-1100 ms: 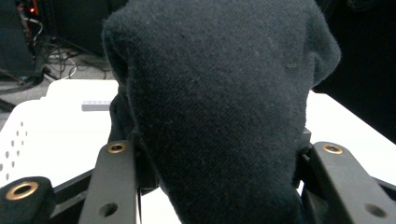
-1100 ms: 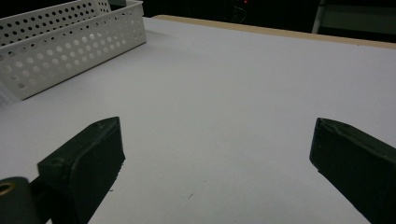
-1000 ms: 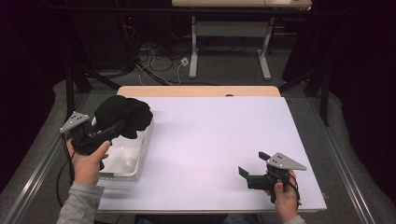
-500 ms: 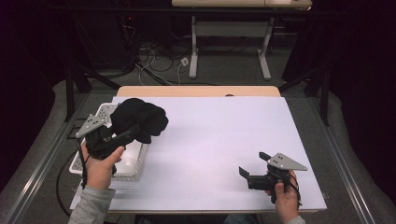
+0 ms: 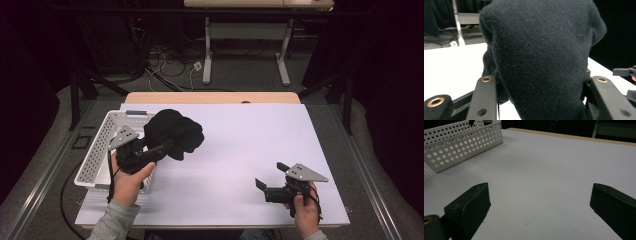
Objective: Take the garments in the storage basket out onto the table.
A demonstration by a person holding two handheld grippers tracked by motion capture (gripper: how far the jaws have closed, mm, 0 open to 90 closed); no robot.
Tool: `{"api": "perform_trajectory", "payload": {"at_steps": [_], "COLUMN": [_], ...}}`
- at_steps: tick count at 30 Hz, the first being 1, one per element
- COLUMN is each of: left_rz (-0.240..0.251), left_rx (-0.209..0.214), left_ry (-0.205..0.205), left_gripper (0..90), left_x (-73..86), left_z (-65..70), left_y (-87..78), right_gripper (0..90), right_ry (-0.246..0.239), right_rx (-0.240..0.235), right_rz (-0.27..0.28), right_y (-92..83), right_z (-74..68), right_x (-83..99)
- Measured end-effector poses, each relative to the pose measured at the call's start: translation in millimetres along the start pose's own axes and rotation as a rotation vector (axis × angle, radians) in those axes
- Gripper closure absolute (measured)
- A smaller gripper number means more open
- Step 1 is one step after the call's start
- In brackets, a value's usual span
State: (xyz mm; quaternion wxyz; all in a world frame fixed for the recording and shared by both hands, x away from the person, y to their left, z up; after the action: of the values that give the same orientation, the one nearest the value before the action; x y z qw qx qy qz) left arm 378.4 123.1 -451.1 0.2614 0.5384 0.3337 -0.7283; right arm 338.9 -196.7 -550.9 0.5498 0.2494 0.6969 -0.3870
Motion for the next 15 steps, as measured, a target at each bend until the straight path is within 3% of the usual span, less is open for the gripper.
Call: {"api": "perform_trajectory", "payload": {"at_steps": [15], "left_rz": [-0.035], "left_rx": [0.082], "left_ry": [0.006], "left_gripper": [48.1], "left_x": [11.4], "left_z": [34.9], "left_y": [28.3], "right_gripper": [2.8], "right_ry": [-0.003], "right_rx": [-0.003], "right_rz": [0.007], "right_y": [-1.2], "right_z": [-0.7], "right_x": [-1.2]}}
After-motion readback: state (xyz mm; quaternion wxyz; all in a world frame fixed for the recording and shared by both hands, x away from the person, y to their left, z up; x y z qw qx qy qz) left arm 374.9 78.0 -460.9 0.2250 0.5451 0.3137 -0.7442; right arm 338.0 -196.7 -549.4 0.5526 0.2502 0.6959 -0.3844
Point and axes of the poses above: each handheld gripper's, and its own axes: y roughly forward along the jaws, x roughly out of its underside, z roughly to its right, the point moved 9 cm from there along y, roughly forward along the jaws, and after that the axes turned 6 degrees about z, right-handed, at the moved point
